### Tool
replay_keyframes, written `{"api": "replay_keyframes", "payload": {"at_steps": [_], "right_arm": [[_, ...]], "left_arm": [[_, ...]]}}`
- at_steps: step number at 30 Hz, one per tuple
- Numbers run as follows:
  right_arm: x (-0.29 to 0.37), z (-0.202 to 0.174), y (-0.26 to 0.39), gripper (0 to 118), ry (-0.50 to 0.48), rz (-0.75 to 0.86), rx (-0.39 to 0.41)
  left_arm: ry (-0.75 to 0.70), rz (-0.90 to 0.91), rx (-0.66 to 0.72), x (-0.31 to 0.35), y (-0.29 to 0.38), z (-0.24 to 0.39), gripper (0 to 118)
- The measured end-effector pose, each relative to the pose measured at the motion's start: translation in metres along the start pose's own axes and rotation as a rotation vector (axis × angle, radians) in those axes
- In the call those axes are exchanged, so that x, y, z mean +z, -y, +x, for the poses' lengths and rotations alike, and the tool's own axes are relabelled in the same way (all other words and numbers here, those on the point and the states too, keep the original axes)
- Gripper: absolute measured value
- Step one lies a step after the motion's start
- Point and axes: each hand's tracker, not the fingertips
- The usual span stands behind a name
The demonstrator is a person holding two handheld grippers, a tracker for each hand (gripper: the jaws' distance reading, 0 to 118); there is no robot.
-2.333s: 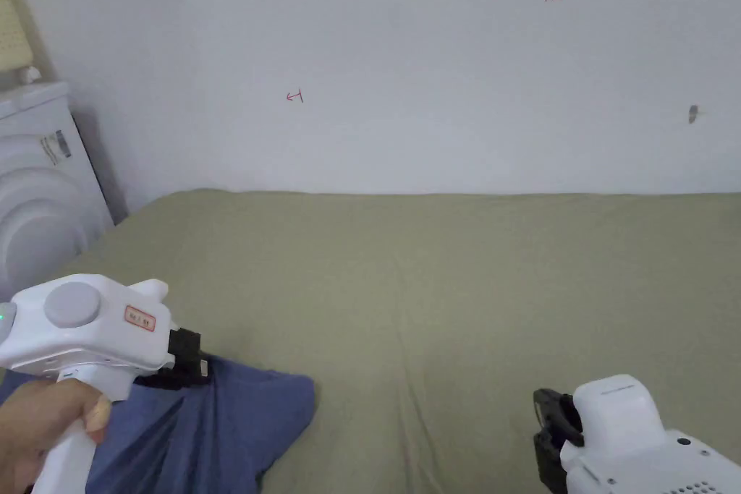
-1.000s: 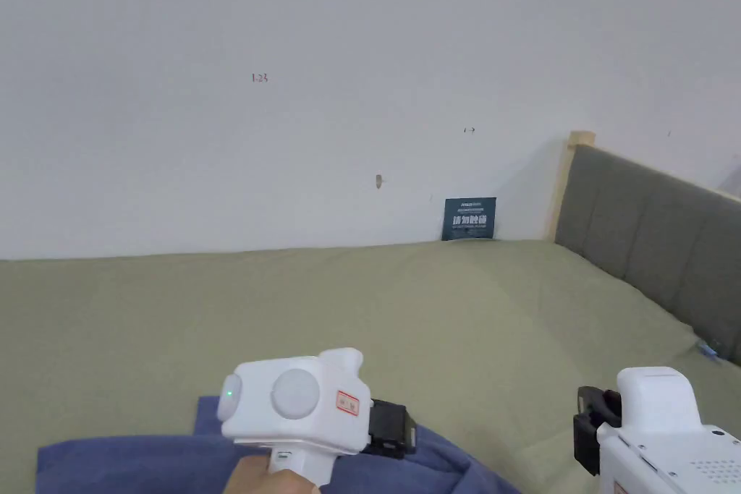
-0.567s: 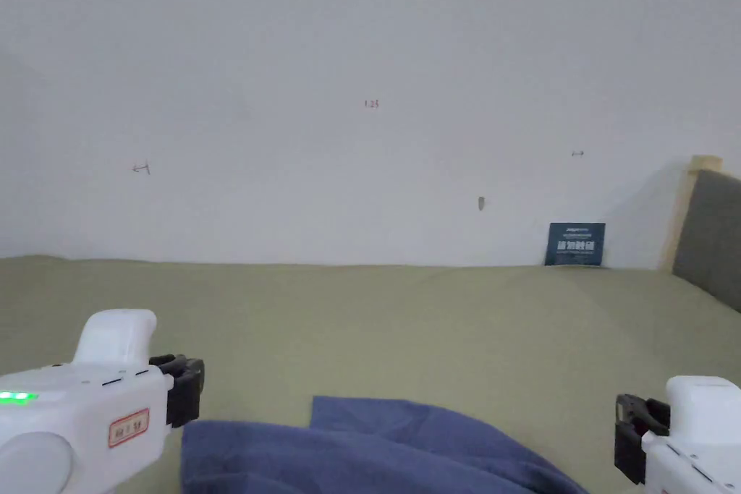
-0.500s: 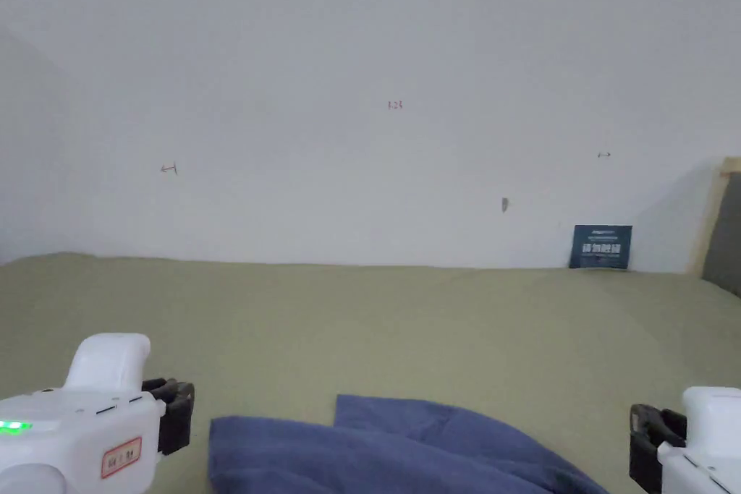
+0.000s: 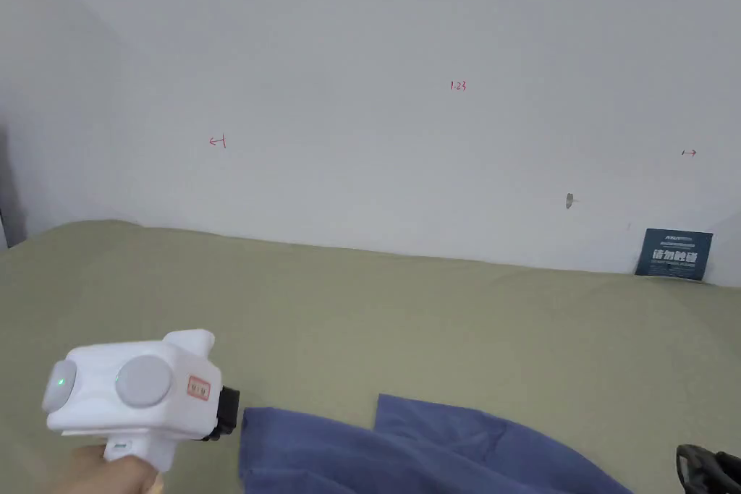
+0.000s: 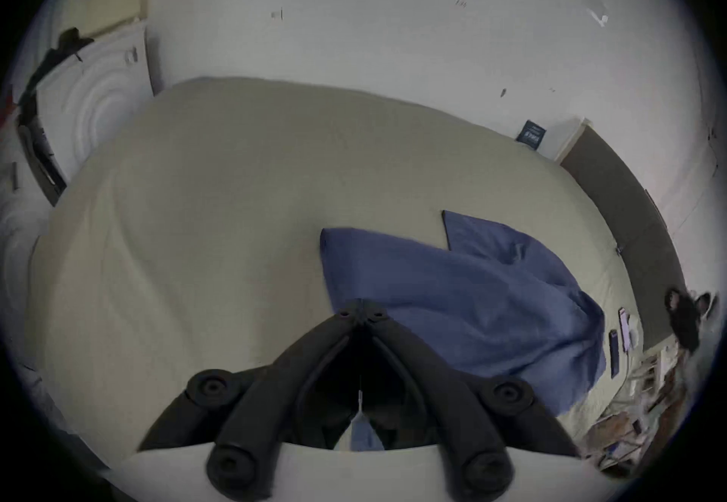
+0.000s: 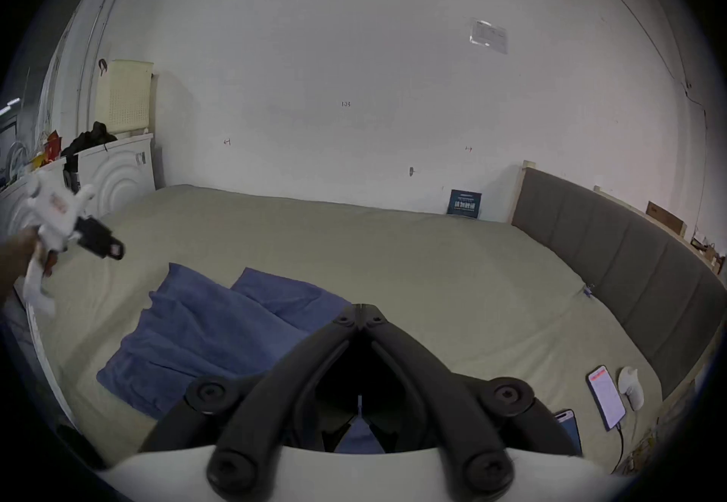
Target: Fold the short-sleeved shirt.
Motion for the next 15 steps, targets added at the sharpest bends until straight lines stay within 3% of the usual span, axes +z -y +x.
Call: {"api": "replay_keyframes", "payload": {"at_steps": [2, 3, 5, 6, 12, 15], "right_arm": [[-0.01, 0.006, 0.003, 0, -0.001, -0.041, -0.011], [-0.013, 0.009, 0.005, 0, -0.004, -0.05, -0.005], [-0.018, 0.015, 0.011, 0, -0.001, -0.049, 0.01], [-0.021, 0.019, 0.013, 0, 0.003, -0.054, 0.018], [-0.039, 0.028, 0.03, 0, 0.029, -0.113, 0.046], [-0.041, 0.03, 0.035, 0, 0.032, -0.122, 0.051]], "left_arm": [[0.056, -0.09, 0.095, -0.032, -0.026, -0.004, 7], [0.074, -0.158, 0.117, -0.047, -0.04, -0.005, 32], [0.096, -0.216, 0.07, -0.076, -0.056, 0.0, 101], [0.072, -0.213, 0.05, -0.084, -0.054, 0.005, 118], [0.084, -0.298, 0.11, -0.136, -0.046, 0.02, 108], [0.009, -0.349, 0.113, -0.155, -0.035, 0.024, 99]]}}
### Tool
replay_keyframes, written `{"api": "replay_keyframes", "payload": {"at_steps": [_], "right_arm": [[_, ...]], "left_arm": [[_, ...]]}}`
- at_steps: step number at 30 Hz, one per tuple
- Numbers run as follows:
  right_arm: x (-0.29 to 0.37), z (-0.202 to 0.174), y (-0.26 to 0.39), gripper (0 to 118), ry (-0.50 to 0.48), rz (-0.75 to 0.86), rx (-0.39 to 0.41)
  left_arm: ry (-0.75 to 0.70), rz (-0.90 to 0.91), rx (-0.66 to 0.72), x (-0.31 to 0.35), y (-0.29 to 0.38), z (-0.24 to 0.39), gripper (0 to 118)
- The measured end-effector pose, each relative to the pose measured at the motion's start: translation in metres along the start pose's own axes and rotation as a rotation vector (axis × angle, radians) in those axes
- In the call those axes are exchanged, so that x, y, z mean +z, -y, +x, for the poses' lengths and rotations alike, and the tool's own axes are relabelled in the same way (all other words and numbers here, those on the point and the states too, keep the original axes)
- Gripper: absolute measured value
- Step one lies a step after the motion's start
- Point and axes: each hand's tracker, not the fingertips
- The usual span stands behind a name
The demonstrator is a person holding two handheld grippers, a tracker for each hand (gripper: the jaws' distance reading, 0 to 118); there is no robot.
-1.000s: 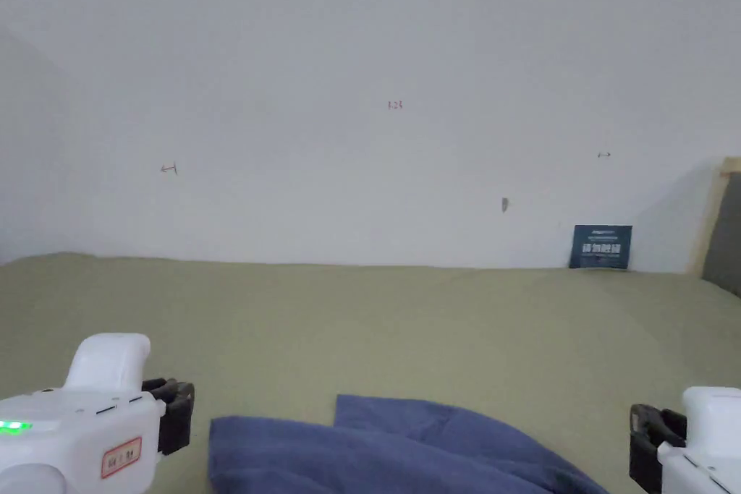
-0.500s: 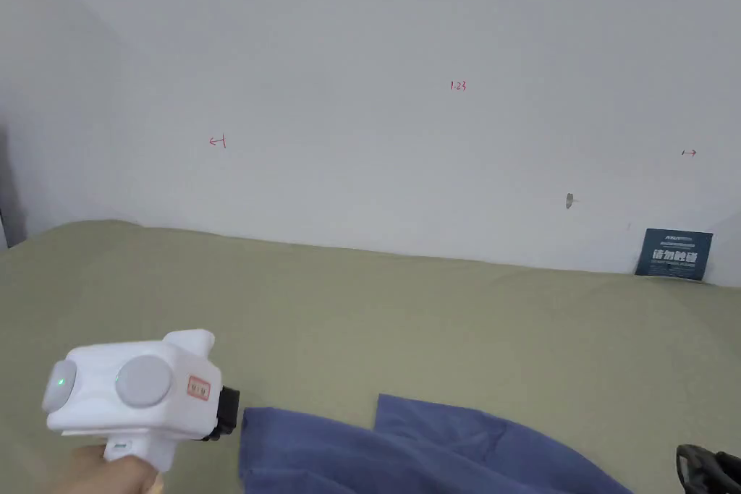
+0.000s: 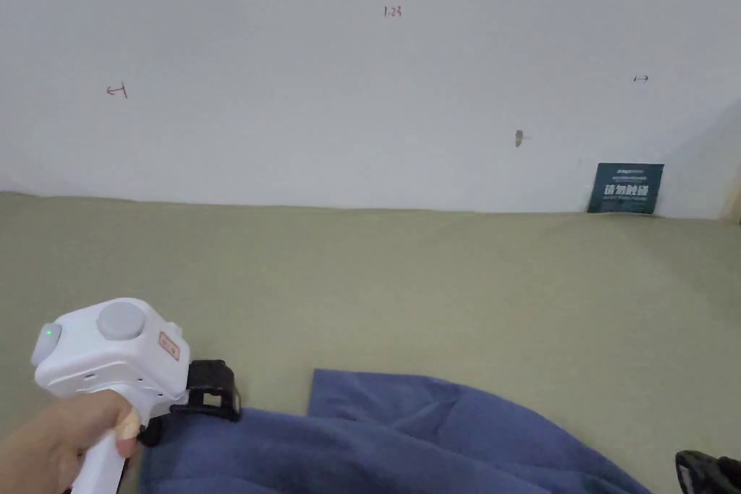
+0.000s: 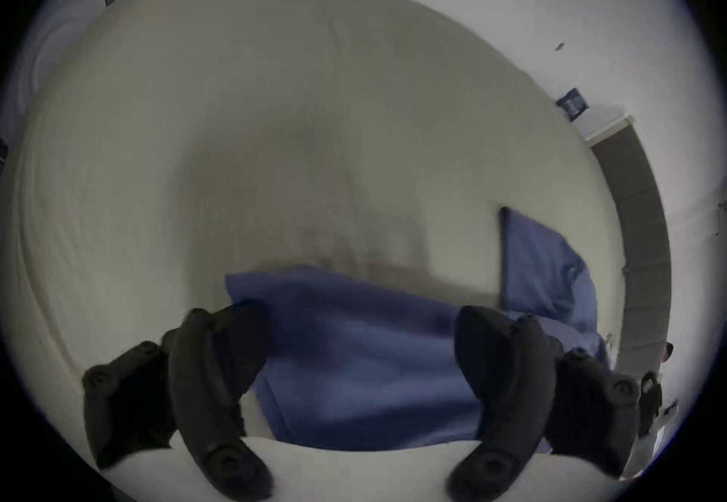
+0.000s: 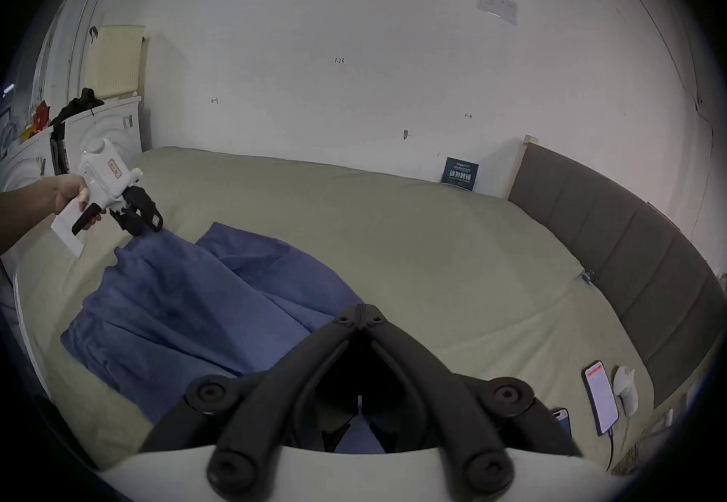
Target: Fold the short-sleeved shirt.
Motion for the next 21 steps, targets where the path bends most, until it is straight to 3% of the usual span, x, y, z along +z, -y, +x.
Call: {"api": "replay_keyframes", "payload": {"at_steps": [2, 3, 4, 5, 6, 8, 11, 14, 15, 19, 20, 21], "right_arm": [[0.002, 0.005, 0.001, 0, -0.013, -0.008, -0.038], [0.004, 0.007, 0.002, 0, -0.014, -0.007, -0.048], [0.005, 0.008, 0.003, 0, -0.013, -0.009, -0.049], [0.005, 0.011, 0.004, 0, -0.012, -0.013, -0.052], [0.005, 0.013, 0.005, 0, -0.014, -0.022, -0.062], [0.001, 0.02, 0.009, 1, -0.044, -0.054, -0.116], [-0.013, 0.028, 0.017, 9, -0.102, -0.165, -0.143], [-0.04, 0.03, 0.032, 103, -0.118, -0.339, -0.11], [-0.048, 0.029, 0.038, 110, -0.147, -0.381, -0.093], [-0.078, 0.025, 0.059, 107, -0.099, -0.46, -0.101], [-0.081, 0.024, 0.061, 102, -0.077, -0.463, -0.088], [-0.08, 0.024, 0.062, 72, -0.08, -0.45, -0.083]], "left_arm": [[-0.002, 0.03, -0.008, 0.001, 0.007, 0.004, 97], [-0.009, 0.035, -0.008, 0.001, 0.0, -0.002, 87], [-0.033, 0.044, -0.012, 0.003, 0.0, 0.0, 66], [-0.106, 0.061, -0.044, 0.006, 0.0, 0.001, 27], [-0.164, 0.081, -0.085, 0.007, 0.0, 0.001, 2], [-0.045, 0.061, -0.007, 0.003, -0.007, -0.017, 2], [-0.04, 0.066, 0.003, -0.004, -0.007, -0.025, 2], [-0.042, 0.078, -0.018, -0.004, -0.006, -0.025, 2], [-0.043, 0.081, -0.025, 0.001, -0.002, -0.02, 2], [-0.024, 0.089, -0.009, 0.002, 0.003, -0.022, 2], [-0.021, 0.092, -0.008, 0.002, 0.004, -0.022, 2], [-0.019, 0.097, -0.01, 0.003, 0.006, -0.022, 2]]}}
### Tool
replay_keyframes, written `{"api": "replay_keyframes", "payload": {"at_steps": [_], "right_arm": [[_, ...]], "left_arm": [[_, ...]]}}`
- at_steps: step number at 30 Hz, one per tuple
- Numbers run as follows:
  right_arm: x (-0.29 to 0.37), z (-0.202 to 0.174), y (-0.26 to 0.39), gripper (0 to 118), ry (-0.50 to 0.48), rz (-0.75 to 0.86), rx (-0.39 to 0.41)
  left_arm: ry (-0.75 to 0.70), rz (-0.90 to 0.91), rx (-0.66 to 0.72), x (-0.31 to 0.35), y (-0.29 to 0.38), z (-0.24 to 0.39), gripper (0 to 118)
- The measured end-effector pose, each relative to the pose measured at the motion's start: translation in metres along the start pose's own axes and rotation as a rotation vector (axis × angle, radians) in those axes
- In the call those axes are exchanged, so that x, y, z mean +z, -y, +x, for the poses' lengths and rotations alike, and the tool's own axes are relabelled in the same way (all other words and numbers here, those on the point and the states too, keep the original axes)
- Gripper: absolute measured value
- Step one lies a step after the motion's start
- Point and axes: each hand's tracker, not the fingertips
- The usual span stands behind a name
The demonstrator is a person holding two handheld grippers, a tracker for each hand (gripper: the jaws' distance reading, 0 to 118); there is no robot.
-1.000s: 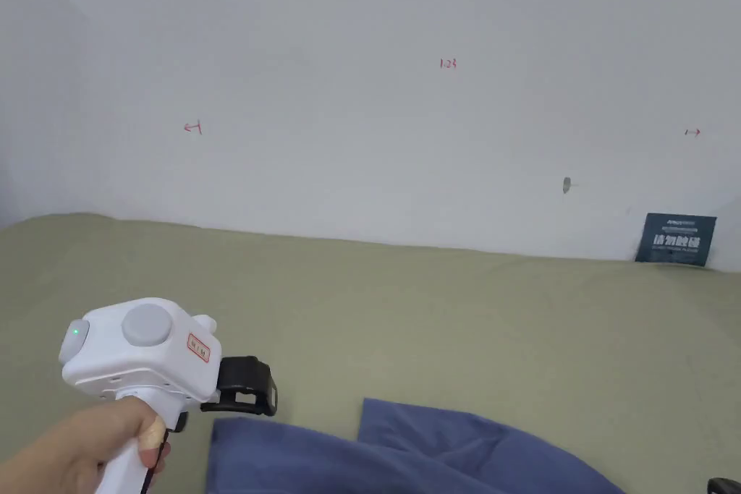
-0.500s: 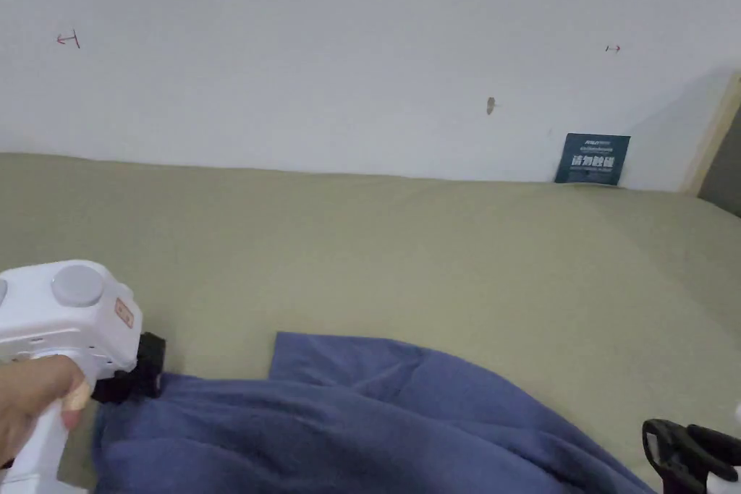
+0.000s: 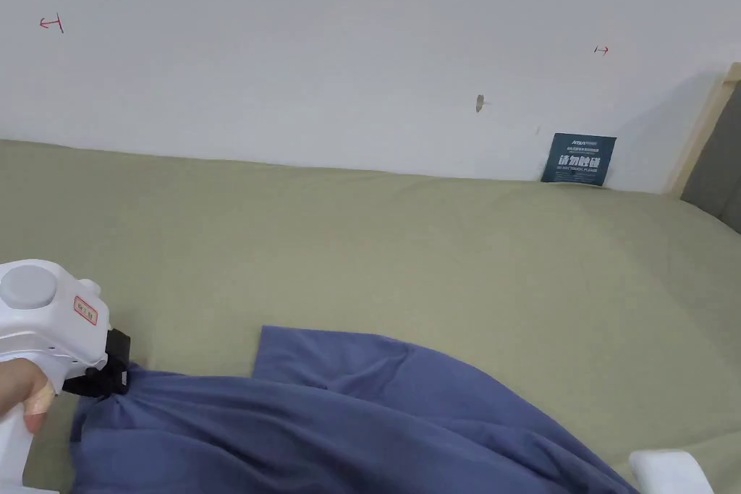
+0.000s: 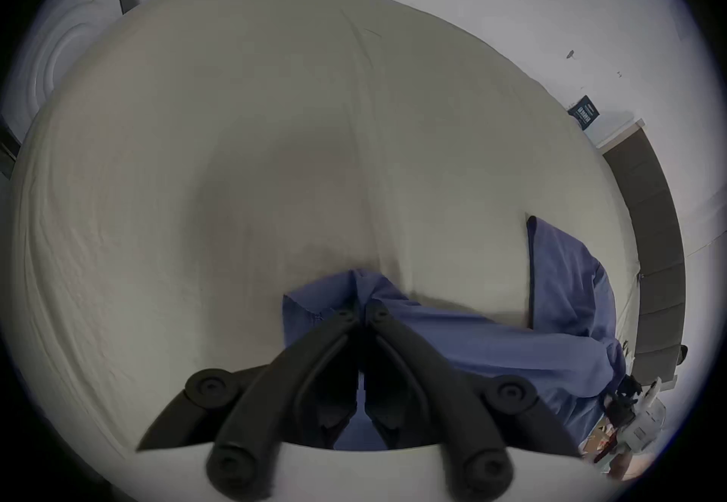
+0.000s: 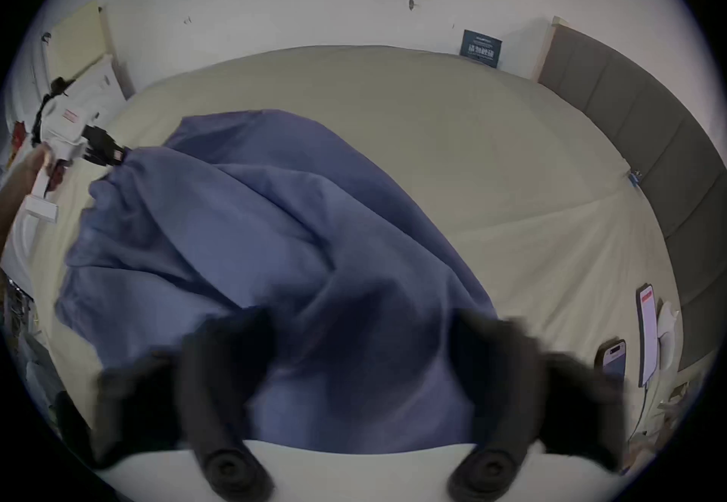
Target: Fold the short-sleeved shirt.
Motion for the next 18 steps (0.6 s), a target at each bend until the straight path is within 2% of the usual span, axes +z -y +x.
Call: {"api": "replay_keyframes", "payload": {"at_steps": [1, 2, 3, 4, 7, 10, 16, 18], "right_arm": [[0.002, 0.002, 0.001, 34, 0.004, 0.015, 0.009], [0.004, 0.002, 0.001, 5, -0.002, 0.038, 0.014], [0.011, 0.002, 0.0, 5, -0.049, 0.07, -0.023], [0.015, 0.002, -0.002, 4, -0.036, 0.068, -0.033], [0.03, -0.004, -0.009, 4, -0.025, 0.135, -0.008], [0.044, -0.006, -0.024, 4, -0.05, 0.177, -0.023], [0.066, -0.003, -0.067, 4, -0.105, 0.262, -0.053], [0.076, -0.006, -0.086, 4, -0.107, 0.312, -0.041]], "left_arm": [[0.002, 0.006, -0.004, 0.002, 0.001, 0.0, 2], [0.005, 0.011, -0.009, 0.005, 0.003, 0.002, 2], [0.011, 0.012, -0.016, 0.006, 0.005, 0.002, 2], [0.014, 0.015, -0.022, 0.007, 0.007, 0.002, 2], [0.025, 0.028, -0.017, 0.015, 0.01, 0.002, 2], [0.054, 0.061, -0.009, 0.033, 0.01, 0.001, 2], [0.117, 0.175, -0.07, 0.105, 0.001, 0.01, 2], [0.116, 0.232, -0.083, 0.13, -0.015, 0.007, 2]]}}
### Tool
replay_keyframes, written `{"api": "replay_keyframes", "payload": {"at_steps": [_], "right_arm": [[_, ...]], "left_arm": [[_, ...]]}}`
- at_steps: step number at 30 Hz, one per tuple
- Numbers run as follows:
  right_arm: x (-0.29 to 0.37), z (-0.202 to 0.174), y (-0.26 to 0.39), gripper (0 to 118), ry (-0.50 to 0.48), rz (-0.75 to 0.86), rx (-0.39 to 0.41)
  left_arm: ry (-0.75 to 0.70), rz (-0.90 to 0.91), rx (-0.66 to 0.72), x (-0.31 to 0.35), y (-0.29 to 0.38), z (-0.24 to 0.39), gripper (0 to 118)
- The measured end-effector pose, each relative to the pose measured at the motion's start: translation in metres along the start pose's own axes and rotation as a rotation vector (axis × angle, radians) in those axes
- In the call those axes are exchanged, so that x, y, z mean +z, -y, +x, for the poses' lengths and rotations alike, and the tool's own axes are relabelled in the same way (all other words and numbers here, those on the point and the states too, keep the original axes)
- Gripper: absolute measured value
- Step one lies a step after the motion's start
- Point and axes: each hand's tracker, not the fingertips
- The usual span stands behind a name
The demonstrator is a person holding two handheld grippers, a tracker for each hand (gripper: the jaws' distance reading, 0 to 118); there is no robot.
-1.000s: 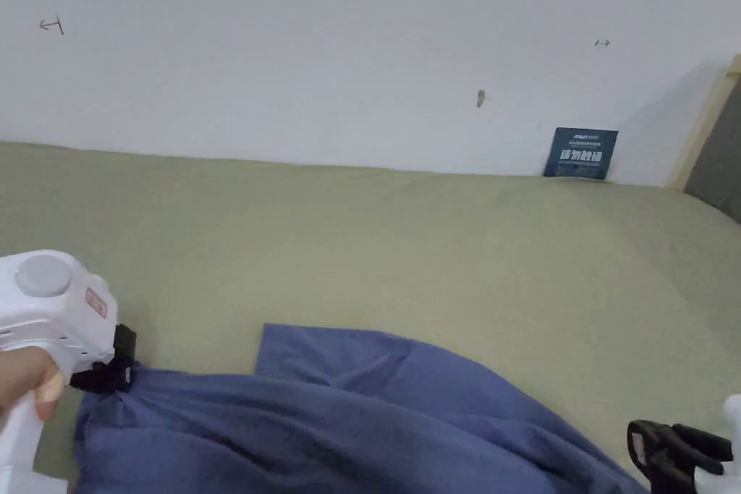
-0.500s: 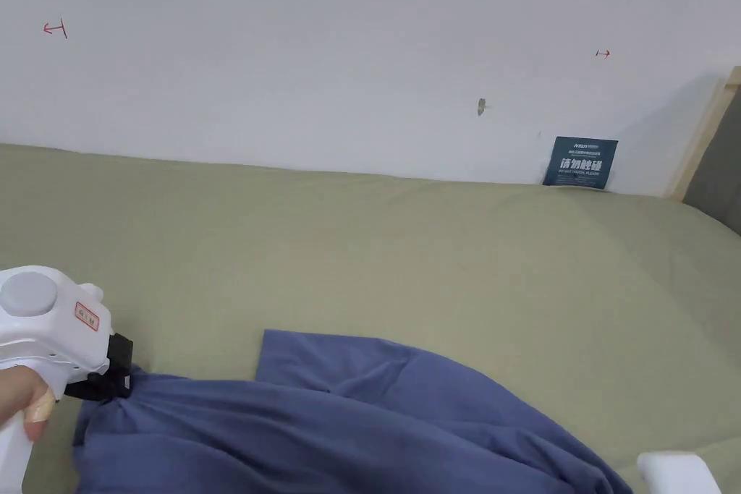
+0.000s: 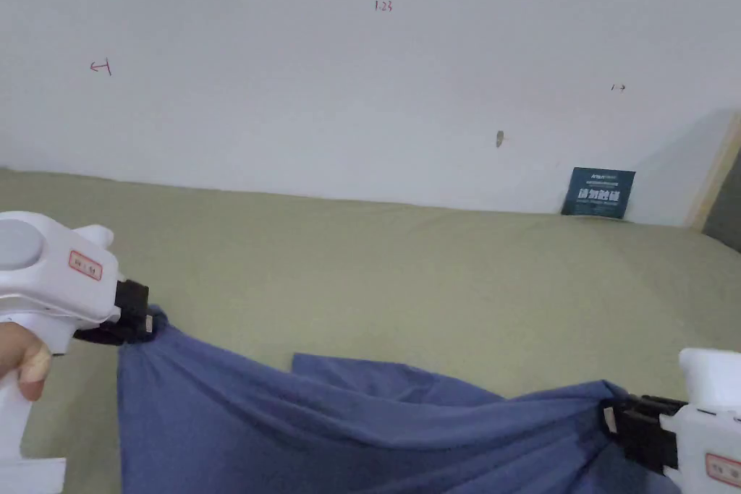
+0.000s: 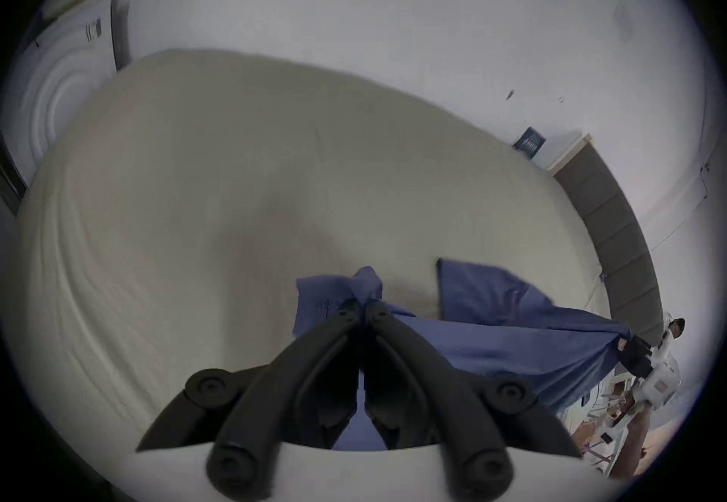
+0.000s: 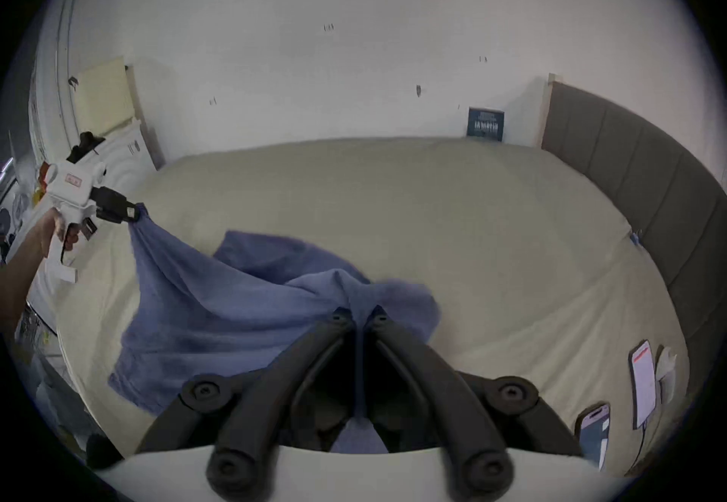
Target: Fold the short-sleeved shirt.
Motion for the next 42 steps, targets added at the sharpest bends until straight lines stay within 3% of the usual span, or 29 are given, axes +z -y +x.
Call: {"api": "replay_keyframes", "payload": {"at_steps": [5, 9, 16, 24, 34, 42], "right_arm": [[0.008, -0.007, -0.056, 4, -0.006, 0.107, 0.025], [0.008, -0.019, -0.107, 4, 0.034, 0.181, 0.095], [0.004, -0.023, -0.189, 4, 0.023, 0.258, 0.082], [-0.004, -0.021, -0.235, 4, 0.034, 0.347, 0.044], [-0.015, -0.016, -0.228, 4, 0.028, 0.337, 0.069], [-0.026, -0.009, -0.14, 4, -0.022, 0.232, 0.013]], "left_arm": [[0.027, 0.126, -0.005, 0.053, -0.044, -0.001, 2], [-0.002, 0.239, -0.018, 0.089, -0.074, 0.001, 2], [-0.016, 0.348, -0.064, 0.137, -0.11, 0.015, 2], [-0.024, 0.431, -0.1, 0.153, -0.137, 0.03, 2], [-0.022, 0.43, -0.074, 0.141, -0.134, 0.016, 2], [-0.018, 0.336, -0.014, 0.118, -0.03, -0.005, 2]]}}
